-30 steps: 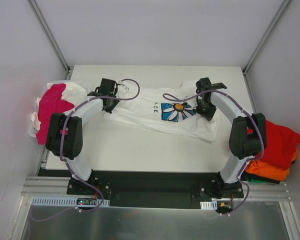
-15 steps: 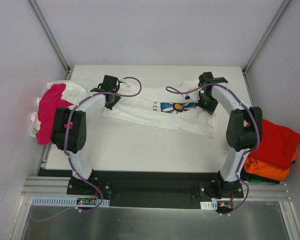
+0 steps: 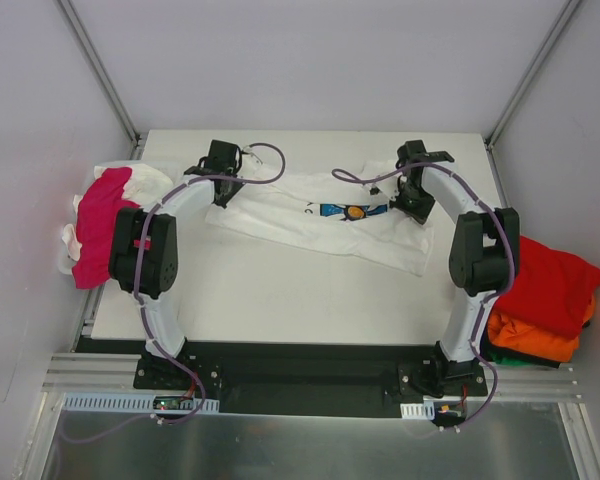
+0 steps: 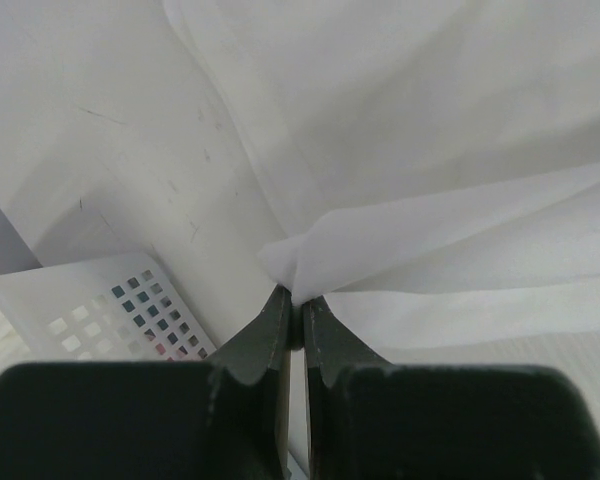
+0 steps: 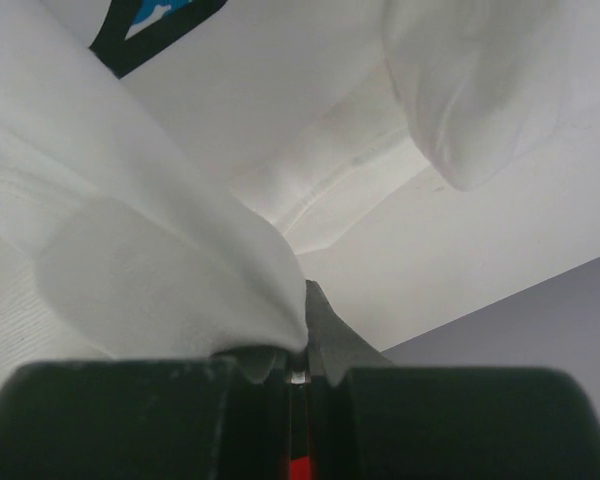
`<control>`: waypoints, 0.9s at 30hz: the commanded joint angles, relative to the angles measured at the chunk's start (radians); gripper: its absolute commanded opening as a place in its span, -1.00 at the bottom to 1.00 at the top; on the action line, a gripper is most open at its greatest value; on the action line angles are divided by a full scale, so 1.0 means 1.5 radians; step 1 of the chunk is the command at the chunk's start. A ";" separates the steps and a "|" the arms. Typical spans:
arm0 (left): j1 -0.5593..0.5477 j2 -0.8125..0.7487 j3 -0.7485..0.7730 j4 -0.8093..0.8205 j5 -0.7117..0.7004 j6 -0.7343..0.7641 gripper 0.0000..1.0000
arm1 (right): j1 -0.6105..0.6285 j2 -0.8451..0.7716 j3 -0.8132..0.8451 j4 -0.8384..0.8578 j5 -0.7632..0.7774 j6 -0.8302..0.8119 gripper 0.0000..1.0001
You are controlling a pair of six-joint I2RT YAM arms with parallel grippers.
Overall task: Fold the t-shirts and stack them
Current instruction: Fold the flattened tshirt in 1/3 of the way
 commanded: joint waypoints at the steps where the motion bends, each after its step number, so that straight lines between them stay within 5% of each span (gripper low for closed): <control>1: 0.010 0.014 0.030 0.002 -0.026 0.016 -1.00 | -0.004 0.008 0.038 -0.004 0.013 -0.011 -0.99; 27: 0.007 0.016 -0.013 0.003 -0.012 0.016 -1.00 | -0.004 0.095 0.123 0.016 0.035 -0.025 -0.99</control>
